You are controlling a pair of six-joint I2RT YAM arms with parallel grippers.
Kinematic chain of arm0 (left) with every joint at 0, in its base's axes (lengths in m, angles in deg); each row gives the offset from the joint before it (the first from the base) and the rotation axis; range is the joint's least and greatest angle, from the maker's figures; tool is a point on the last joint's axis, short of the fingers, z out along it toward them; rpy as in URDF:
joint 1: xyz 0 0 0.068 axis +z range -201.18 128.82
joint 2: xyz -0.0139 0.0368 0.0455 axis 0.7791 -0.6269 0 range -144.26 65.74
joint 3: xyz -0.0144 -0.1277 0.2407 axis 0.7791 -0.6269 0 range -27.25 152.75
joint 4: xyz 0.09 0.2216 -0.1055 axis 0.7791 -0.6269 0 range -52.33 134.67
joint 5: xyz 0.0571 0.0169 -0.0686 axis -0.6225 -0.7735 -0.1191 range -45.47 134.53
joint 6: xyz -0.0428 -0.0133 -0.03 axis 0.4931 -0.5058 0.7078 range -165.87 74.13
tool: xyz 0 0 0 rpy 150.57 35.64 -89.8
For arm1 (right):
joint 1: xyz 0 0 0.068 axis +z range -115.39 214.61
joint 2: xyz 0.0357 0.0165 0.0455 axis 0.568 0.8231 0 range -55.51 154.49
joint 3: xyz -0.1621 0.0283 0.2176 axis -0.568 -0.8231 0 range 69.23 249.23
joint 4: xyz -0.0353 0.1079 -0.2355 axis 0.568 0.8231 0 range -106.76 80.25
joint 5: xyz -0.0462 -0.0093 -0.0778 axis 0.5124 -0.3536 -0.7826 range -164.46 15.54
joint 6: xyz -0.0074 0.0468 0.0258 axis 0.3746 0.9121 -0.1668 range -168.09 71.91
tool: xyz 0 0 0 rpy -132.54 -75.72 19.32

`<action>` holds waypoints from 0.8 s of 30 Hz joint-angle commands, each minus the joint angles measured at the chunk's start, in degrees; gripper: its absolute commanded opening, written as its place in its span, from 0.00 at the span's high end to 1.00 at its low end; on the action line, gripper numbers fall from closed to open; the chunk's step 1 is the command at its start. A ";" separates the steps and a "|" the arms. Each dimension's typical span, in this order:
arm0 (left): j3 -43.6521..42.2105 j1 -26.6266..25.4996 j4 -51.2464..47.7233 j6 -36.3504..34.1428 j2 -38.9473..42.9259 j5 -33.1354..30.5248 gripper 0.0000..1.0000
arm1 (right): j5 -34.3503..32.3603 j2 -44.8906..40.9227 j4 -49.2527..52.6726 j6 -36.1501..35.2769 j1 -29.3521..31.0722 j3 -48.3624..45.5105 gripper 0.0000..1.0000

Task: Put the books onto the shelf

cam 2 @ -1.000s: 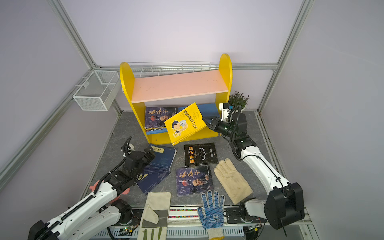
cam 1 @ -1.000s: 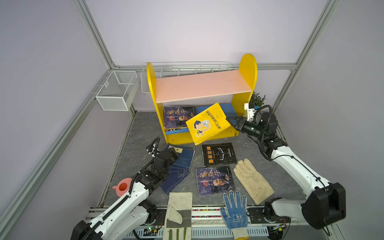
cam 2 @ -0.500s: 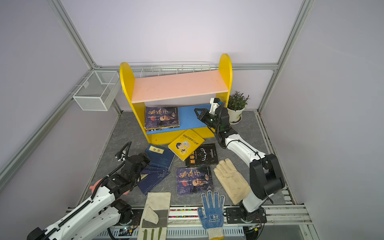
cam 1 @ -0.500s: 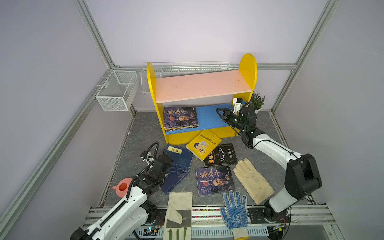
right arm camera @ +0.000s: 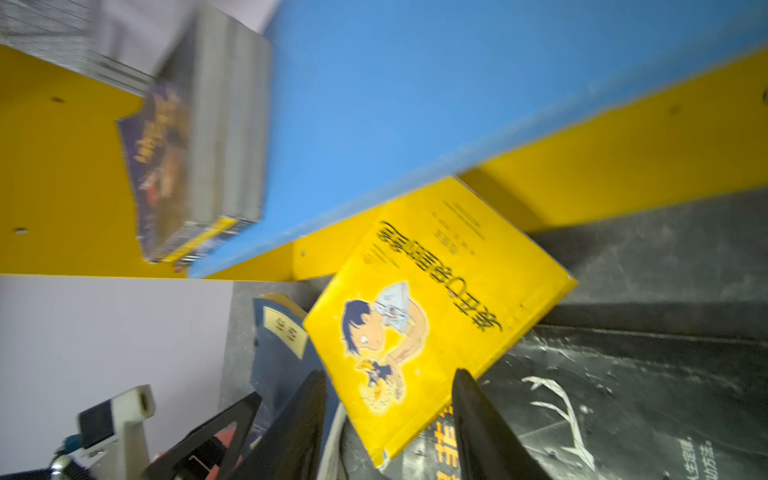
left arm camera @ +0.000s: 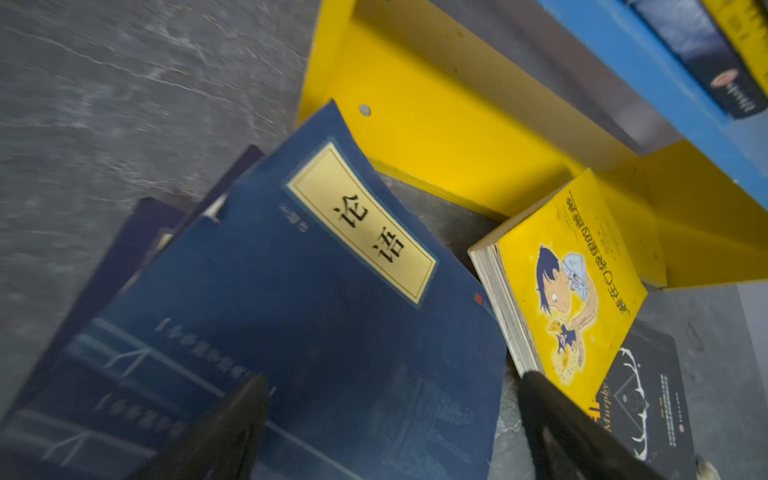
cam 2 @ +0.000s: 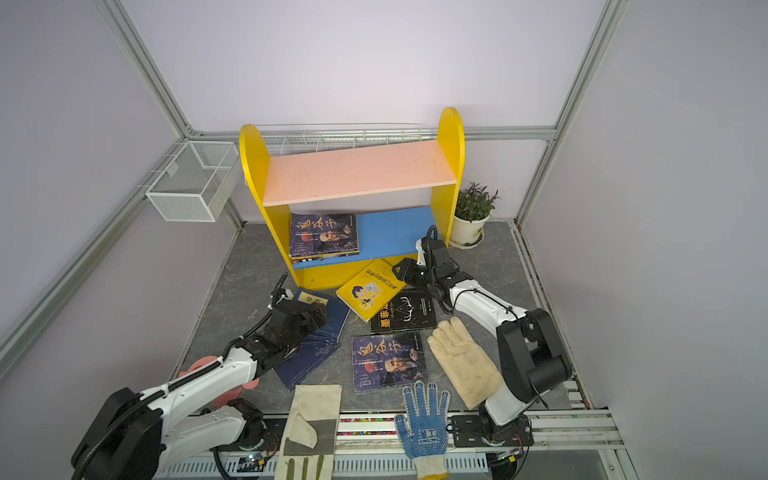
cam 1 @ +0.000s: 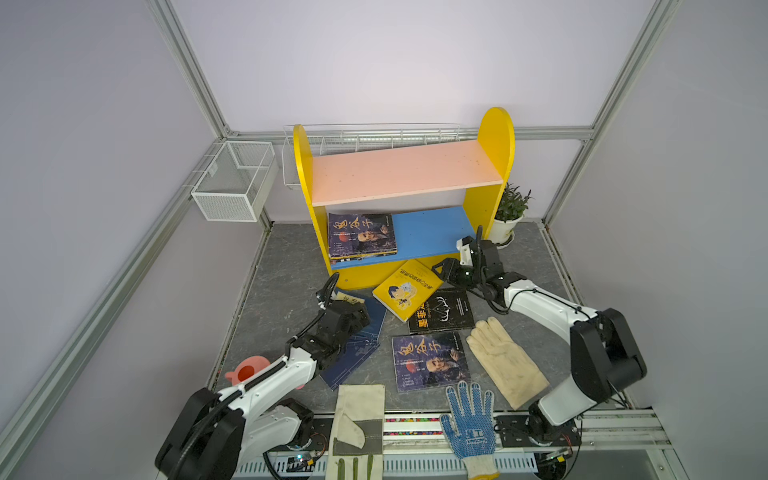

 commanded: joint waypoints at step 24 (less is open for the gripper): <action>16.74 -1.51 8.80 -14.74 -22.56 -5.31 0.02 | 3.36 13.50 -5.40 3.23 0.04 -3.64 0.38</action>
